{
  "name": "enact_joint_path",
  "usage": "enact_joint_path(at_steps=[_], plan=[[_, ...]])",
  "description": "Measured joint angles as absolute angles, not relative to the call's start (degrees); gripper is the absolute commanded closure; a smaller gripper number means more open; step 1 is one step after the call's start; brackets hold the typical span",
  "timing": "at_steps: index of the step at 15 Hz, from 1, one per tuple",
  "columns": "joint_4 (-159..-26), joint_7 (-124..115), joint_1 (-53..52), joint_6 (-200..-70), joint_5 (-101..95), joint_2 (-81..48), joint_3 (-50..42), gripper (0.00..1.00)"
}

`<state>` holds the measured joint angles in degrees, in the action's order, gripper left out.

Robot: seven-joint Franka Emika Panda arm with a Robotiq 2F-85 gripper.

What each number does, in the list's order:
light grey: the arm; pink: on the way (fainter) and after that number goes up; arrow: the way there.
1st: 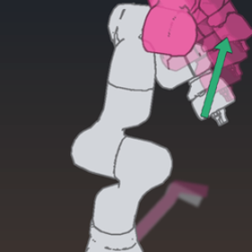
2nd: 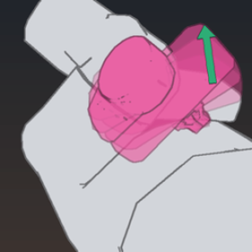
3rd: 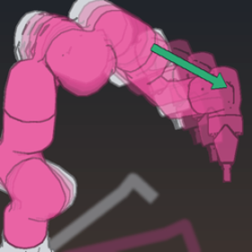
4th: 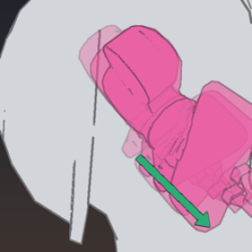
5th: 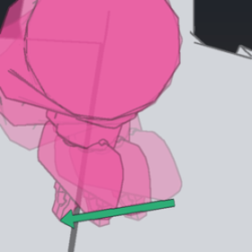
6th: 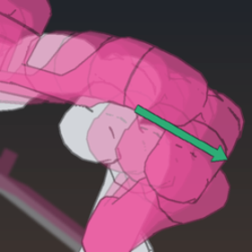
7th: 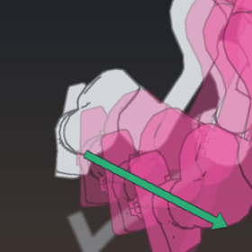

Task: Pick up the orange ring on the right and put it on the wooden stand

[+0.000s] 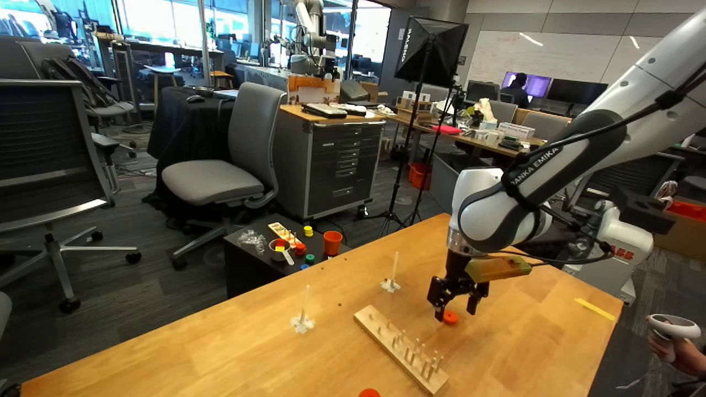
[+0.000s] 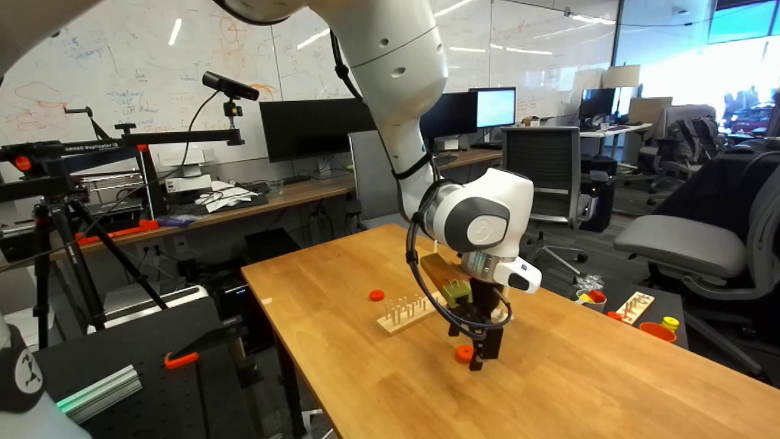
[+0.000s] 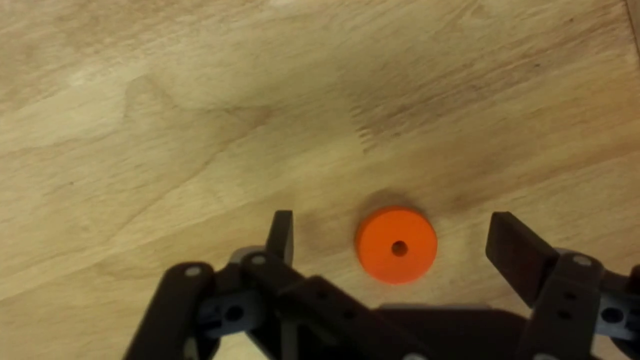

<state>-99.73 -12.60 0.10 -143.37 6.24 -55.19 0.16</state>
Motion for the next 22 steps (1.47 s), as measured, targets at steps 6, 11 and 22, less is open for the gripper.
enact_joint_path(at_steps=[6,11,22], plan=[[-97.7,-12.6,-0.5,-143.4,6.2,-57.1,0.1,0.26],[-96.8,-12.7,-1.1,-142.7,6.2,-57.4,-0.6,0.64],[-96.7,-12.0,-2.8,-140.7,5.7,-56.3,-0.8,0.82]])
